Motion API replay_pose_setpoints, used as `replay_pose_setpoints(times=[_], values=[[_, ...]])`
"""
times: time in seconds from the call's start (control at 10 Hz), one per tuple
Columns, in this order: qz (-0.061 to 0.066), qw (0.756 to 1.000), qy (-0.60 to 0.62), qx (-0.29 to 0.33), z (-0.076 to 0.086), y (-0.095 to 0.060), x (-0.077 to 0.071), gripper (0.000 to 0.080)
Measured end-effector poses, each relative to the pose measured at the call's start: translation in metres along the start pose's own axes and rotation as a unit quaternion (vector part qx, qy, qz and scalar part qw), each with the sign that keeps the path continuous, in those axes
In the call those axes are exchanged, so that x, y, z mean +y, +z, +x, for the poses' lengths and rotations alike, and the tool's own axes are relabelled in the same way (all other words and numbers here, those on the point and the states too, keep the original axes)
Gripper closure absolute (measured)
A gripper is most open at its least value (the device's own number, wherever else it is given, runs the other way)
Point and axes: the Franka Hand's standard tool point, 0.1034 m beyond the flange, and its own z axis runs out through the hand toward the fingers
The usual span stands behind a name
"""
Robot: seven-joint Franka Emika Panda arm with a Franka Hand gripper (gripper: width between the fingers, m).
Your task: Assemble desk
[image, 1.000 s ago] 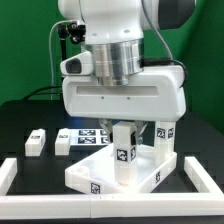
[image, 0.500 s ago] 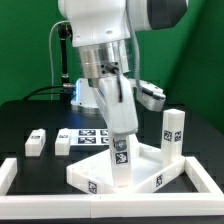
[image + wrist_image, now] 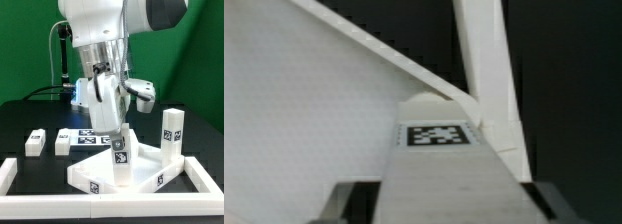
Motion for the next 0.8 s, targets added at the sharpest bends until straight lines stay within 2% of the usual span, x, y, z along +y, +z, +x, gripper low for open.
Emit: replay_pose_setpoints(times=[0.1,0.2,0.3,0.4,0.5,0.8], values=[[-0.002,1.0,-0.031,0.001,-0.001,0.0,0.001,0.0509],[-0.02,0.995,-0.096,0.002,-0.005,0.003,0.006,0.0339],[-0.032,0.986,-0.166,0.004,-0.009,0.004,0.007,0.0217],[-0.037,0.971,-0.236,0.009,-0.014,0.002,0.008,0.0217],[-0.034,0.966,-0.257,0.011,-0.022,-0.004,0.007,0.0164],[-0.037,0.931,-0.362,0.011,-0.019,-0.001,0.008,0.0151]])
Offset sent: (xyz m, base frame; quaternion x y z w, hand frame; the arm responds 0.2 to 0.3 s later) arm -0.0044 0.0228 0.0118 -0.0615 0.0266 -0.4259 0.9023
